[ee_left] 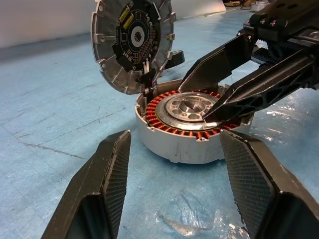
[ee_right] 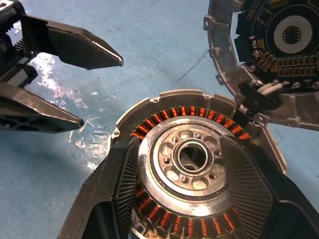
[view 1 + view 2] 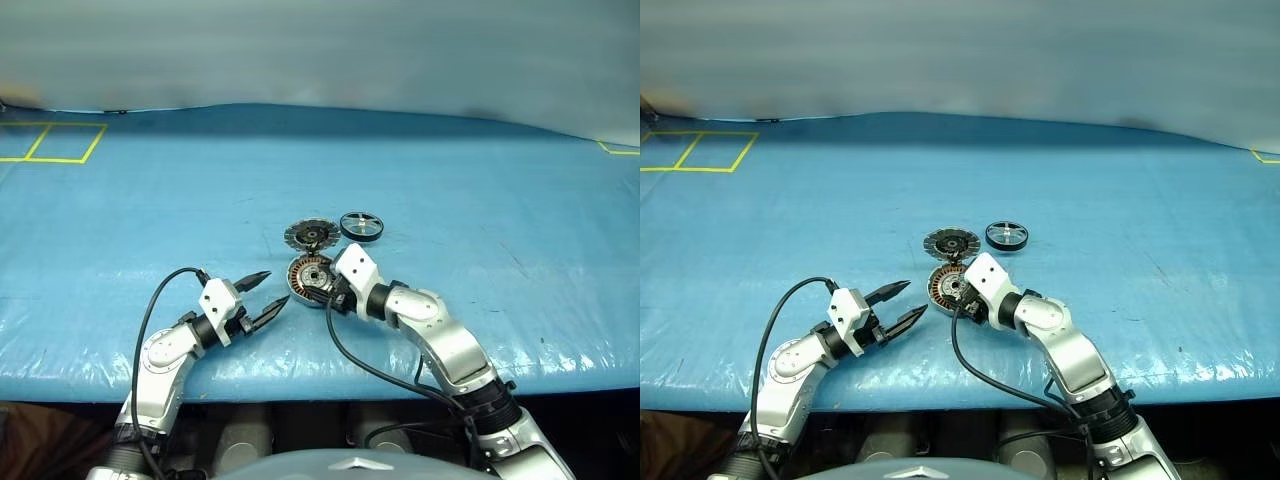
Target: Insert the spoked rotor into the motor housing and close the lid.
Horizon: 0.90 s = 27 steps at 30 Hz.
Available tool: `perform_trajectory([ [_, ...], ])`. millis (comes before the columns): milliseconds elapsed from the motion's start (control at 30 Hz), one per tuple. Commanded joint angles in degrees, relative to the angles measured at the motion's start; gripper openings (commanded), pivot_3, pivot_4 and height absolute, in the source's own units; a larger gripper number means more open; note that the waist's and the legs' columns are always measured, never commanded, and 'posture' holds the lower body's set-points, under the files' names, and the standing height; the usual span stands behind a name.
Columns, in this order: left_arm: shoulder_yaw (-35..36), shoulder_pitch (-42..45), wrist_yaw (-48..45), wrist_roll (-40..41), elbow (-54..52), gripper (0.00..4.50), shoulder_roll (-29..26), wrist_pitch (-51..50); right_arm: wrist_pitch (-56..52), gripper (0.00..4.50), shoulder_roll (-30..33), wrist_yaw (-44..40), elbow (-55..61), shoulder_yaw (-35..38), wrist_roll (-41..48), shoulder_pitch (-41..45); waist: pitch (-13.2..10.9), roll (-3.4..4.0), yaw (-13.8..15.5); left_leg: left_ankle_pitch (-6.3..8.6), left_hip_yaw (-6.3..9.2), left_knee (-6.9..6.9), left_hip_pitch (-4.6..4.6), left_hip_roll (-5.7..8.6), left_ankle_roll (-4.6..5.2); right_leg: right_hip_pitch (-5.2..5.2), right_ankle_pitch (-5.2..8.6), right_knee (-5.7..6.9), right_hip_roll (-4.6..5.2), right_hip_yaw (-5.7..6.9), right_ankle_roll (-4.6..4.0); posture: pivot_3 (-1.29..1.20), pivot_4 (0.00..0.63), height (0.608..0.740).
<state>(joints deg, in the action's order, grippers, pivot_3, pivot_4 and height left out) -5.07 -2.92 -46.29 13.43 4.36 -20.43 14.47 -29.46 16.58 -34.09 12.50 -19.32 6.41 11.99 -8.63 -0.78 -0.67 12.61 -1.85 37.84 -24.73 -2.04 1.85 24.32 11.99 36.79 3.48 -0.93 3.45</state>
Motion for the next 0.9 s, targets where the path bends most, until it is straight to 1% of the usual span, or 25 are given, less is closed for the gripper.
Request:
perform_trajectory([
  [33,-0.28,0.14,0.11,-0.46,-0.26,3.01,0.11,0.91,-0.02,2.1,-1.19,-0.07,1.86,1.89,2.41,0.44,0.0,0.0,0.0,0.0,0.0,0.0,0.0,0.0,0.0,0.0,0.0,0.0,0.0,0.0,0.0,0.0,0.15,0.74],
  [167,-0.4,0.12,0.13,-0.58,-0.15,3.01,0.16,0.88,-0.28,0.84,-2.48,0.66,1.16,2.95,3.43,1.14,0.0,0.0,-0.01,0.0,0.0,0.0,0.0,0.0,0.0,0.0,0.0,0.0,0.0,0.0,0.0,0.0,0.15,0.74],
  [233,-0.46,0.09,0.15,-0.73,-0.07,3.01,0.21,0.9,-0.54,0.14,-3.03,1.36,0.2,3.43,3.37,1.73,0.0,0.0,-0.01,0.0,0.0,0.0,0.0,0.0,0.0,0.0,0.0,0.0,0.01,0.0,0.0,0.0,0.15,0.74],
  [267,-0.45,0.11,0.15,-0.79,-0.02,3.01,0.26,0.9,-0.59,0.06,-3.13,1.59,-0.34,3.41,3.07,2.0,0.0,0.0,-0.01,0.0,0.0,0.0,0.0,0.0,0.0,0.01,0.0,0.0,0.01,0.0,0.0,0.0,0.15,0.74],
  [467,-0.28,0.21,0.38,-1.24,0.25,3.01,0.43,1.09,-0.89,0.06,-2.63,1.75,-3.07,1.5,1.01,2.76,0.0,0.0,-0.02,0.0,0.0,-0.01,0.0,0.0,0.0,0.01,0.0,0.0,0.0,0.0,-0.01,0.0,0.15,0.74],
  [700,0.0,0.07,0.98,-1.77,0.6,3.01,0.35,1.4,-1.8,0.06,1.35,1.77,-4.64,-4.03,-5.37,2.76,0.06,0.0,-0.05,0.0,0.0,0.0,0.06,0.0,0.0,-0.02,0.0,0.01,0.01,0.0,0.0,0.0,0.15,0.74],
  [800,0.07,0.05,1.11,-1.79,0.7,3.01,0.28,1.43,-3.45,0.06,4.38,1.8,-3.41,-7.62,-9.82,3.65,0.21,0.04,-0.05,0.0,-0.01,0.01,0.09,-0.01,0.0,-0.04,0.01,0.01,0.03,0.0,0.0,0.0,0.15,0.74],
  [900,-0.07,0.03,1.07,-1.75,0.75,3.01,0.27,1.44,-5.31,0.06,5.29,2.36,-2.15,-9.15,-11.93,4.17,0.32,-0.01,0.11,0.0,0.01,0.01,0.08,-0.01,-0.01,-0.04,0.01,0.01,0.04,0.02,-0.01,0.0,0.15,0.74],
])
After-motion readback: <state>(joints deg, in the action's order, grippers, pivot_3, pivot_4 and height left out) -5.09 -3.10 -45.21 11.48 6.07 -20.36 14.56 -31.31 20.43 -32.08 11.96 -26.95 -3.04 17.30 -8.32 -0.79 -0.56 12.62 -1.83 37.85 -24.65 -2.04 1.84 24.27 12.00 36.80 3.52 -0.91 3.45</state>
